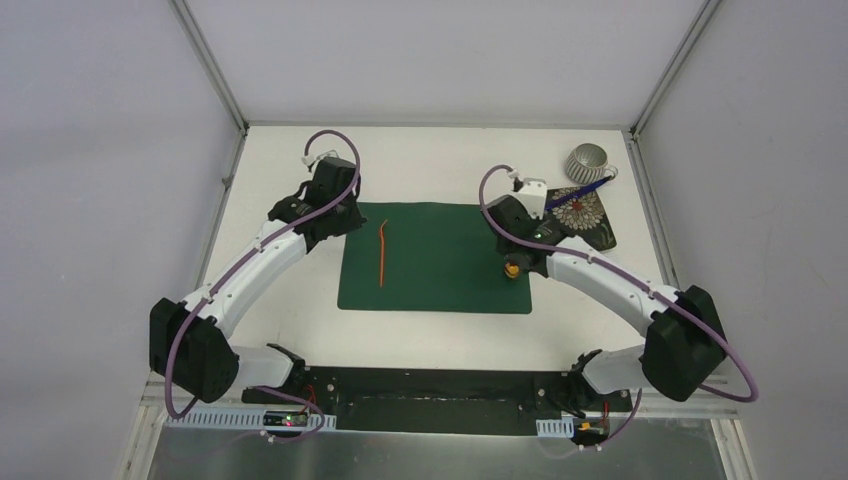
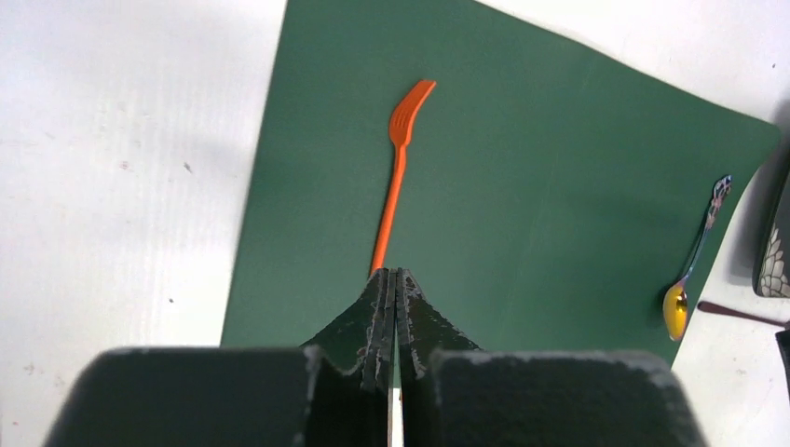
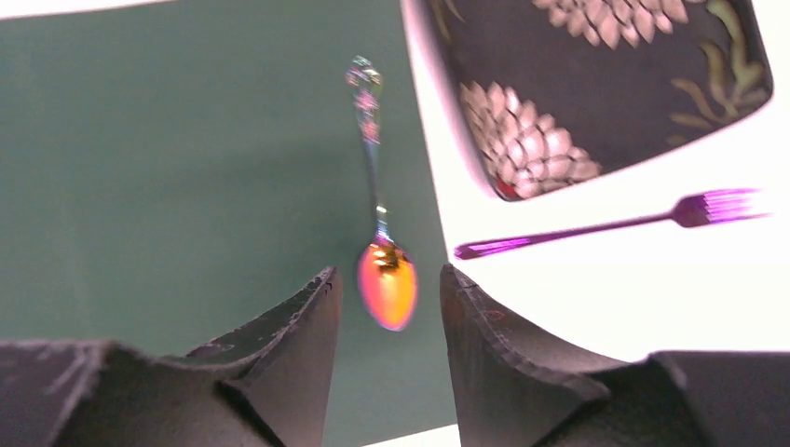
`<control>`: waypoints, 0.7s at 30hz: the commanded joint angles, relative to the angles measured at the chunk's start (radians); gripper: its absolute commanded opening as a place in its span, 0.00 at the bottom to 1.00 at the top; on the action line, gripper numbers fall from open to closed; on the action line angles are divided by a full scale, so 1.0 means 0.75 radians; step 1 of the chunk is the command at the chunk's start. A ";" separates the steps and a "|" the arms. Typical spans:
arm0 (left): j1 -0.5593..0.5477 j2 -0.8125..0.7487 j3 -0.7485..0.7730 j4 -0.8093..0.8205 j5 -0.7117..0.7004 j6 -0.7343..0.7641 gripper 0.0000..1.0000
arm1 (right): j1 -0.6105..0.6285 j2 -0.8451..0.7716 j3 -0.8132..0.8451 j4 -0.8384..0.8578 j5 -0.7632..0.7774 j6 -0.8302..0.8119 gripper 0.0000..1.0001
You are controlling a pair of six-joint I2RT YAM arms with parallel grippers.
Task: Set the dinner table for one person
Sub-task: Pick up the fork at the center of the board.
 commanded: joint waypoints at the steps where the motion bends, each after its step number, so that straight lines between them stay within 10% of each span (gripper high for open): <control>1: -0.003 0.041 0.060 0.092 0.082 -0.024 0.00 | -0.069 -0.112 -0.123 -0.015 0.059 0.077 0.47; 21: -0.008 0.099 0.063 0.129 0.124 0.025 0.04 | -0.720 -0.345 -0.383 0.064 -0.012 0.144 0.52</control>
